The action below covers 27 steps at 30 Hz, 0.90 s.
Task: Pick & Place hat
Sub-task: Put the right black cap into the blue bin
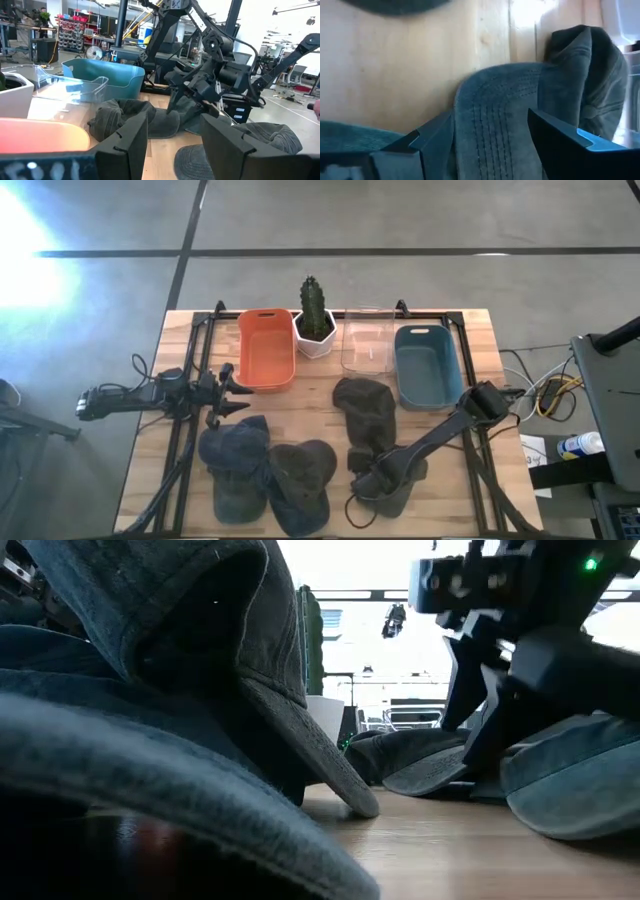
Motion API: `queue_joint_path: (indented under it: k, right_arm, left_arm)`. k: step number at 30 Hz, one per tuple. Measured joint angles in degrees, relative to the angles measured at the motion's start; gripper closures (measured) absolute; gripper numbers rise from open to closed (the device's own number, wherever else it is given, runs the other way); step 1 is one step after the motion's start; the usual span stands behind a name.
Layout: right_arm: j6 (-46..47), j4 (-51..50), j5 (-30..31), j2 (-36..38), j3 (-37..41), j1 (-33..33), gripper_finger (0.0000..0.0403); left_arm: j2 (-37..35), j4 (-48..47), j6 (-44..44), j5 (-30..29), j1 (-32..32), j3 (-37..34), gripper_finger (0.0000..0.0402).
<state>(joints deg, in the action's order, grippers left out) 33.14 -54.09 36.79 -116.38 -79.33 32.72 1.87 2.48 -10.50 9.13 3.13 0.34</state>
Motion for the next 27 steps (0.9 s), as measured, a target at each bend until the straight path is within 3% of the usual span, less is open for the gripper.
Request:
queue_joint_path:
  k: [19,27]
  right_arm:
    - [1.18,-0.66,-5.59,3.49,2.64,-2.63,0.017]
    - [3.02,-2.92,-2.7,2.95,4.52,-3.77,0.019]
  left_arm:
    - [0.11,0.0,-0.02,0.0,-0.02,0.0,0.0227]
    - [0.2,0.0,-0.01,0.0,-0.01,0.0,0.0227]
